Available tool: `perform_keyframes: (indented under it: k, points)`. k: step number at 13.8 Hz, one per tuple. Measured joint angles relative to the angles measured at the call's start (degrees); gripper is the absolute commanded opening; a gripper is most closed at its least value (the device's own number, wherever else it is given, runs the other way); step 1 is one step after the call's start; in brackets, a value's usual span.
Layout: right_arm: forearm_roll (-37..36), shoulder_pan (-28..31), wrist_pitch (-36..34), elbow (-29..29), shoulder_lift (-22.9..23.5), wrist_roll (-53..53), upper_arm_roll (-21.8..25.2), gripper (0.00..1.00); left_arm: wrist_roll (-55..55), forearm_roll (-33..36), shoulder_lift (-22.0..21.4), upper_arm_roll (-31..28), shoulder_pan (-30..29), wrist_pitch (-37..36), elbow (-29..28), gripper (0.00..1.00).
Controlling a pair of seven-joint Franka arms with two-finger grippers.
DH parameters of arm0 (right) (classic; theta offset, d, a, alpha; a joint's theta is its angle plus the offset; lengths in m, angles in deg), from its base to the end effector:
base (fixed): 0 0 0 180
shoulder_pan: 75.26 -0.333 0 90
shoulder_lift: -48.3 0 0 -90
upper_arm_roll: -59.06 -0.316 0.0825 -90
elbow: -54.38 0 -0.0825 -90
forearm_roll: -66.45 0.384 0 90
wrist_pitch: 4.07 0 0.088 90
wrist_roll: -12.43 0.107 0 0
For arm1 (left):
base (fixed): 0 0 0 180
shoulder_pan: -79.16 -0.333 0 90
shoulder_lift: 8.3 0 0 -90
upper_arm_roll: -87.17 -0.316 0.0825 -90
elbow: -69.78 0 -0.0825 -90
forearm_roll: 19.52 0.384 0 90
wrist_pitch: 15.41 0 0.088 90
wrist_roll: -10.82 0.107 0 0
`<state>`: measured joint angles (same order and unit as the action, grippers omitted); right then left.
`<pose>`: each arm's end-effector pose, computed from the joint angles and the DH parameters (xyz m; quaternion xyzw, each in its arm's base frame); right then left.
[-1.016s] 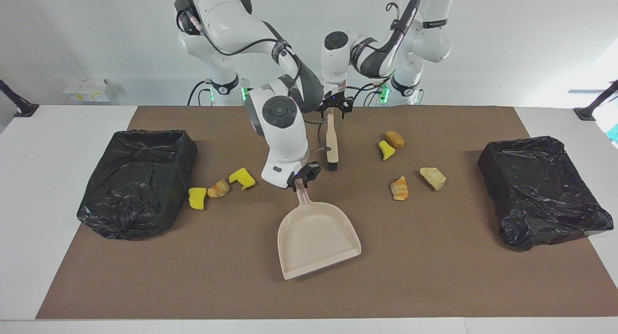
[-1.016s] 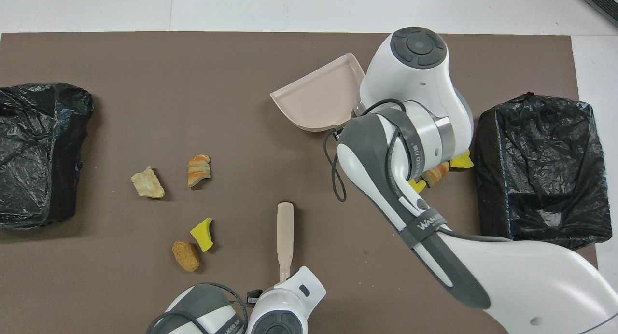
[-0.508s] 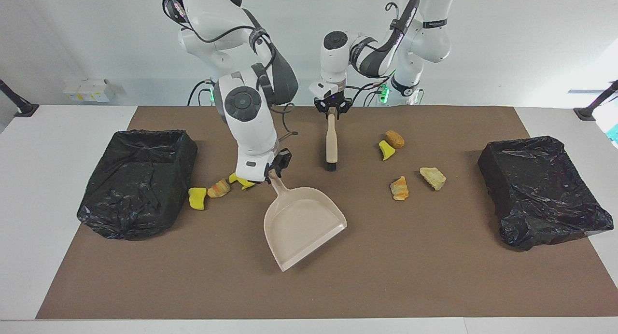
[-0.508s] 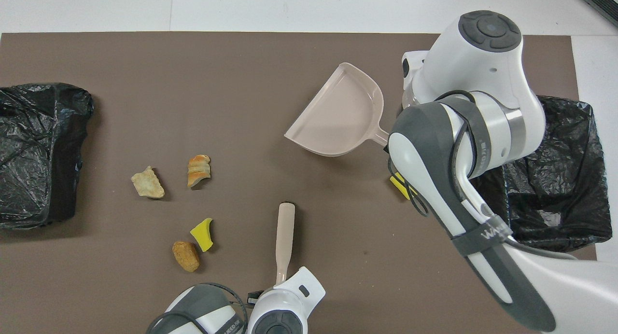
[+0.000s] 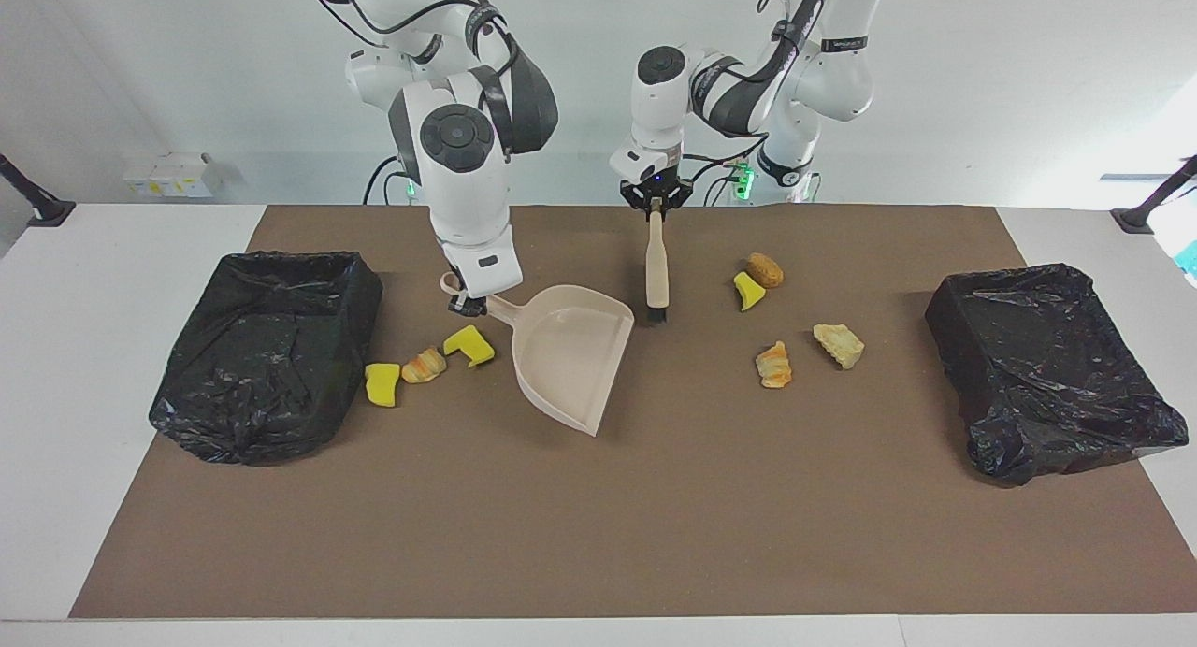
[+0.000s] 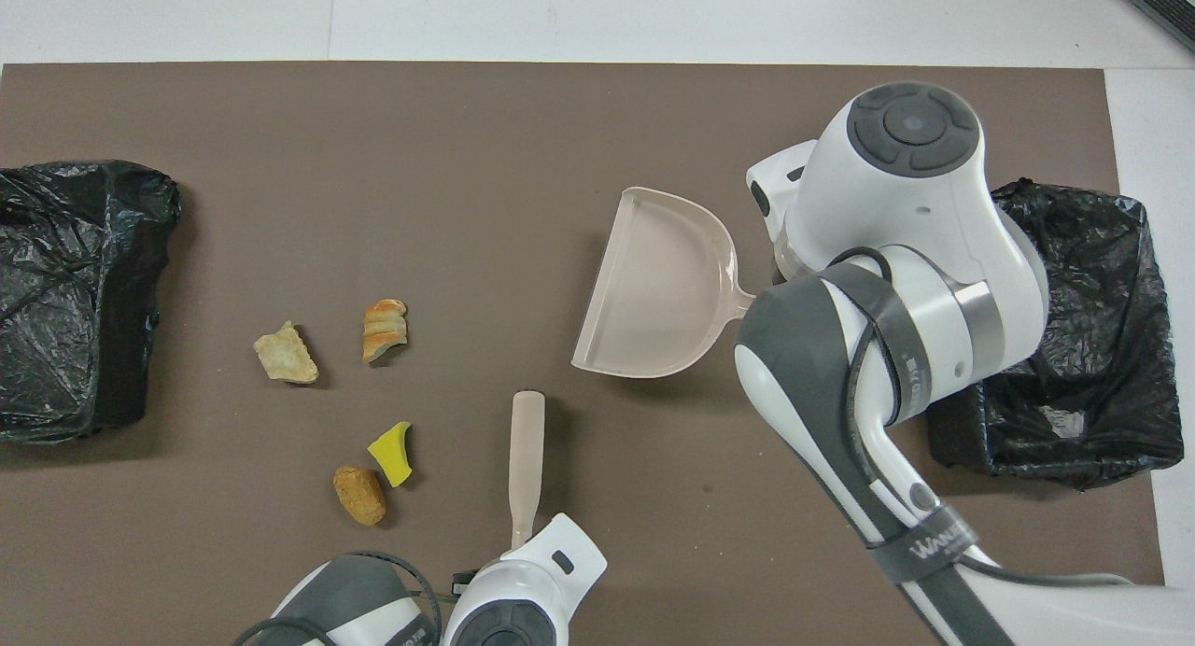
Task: Sweep and dump trash in bin
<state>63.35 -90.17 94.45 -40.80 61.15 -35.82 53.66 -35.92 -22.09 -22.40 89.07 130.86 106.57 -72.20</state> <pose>0.5756 0.2033 0.4628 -0.8201 -0.5661 0.0837 0.0045 0.2556 -0.3499 0.3734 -0.9975 0.0462 0.0440 0.0303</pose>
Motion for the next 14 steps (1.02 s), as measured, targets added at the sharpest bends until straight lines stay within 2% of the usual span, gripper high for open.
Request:
perform_keyframes:
  k: [3, 7, 10, 14]
  points:
    - [-0.02, -0.44, 3.98, -7.88, -3.85, -0.80, -0.09, 0.00, -0.01, 0.00, -4.13, -0.21, -4.02, -3.52, 0.07, 0.00]
    - [-0.04, -1.48, 7.17, -12.85, -6.28, -1.90, -0.21, 0.00, 0.56, 0.01, -9.78, -0.42, -9.81, -8.61, 0.08, 0.00]
    - [-0.11, -3.95, 8.37, -16.42, -8.06, -2.96, -0.31, 0.00, 0.53, 0.04, -11.49, -0.44, -11.31, -11.58, 0.05, 0.00]
    - [-0.15, -3.88, 9.68, -19.33, -9.23, -12.69, 0.01, 0.00, 0.56, 0.42, -12.80, -0.43, -16.26, -17.26, 0.07, 0.00]
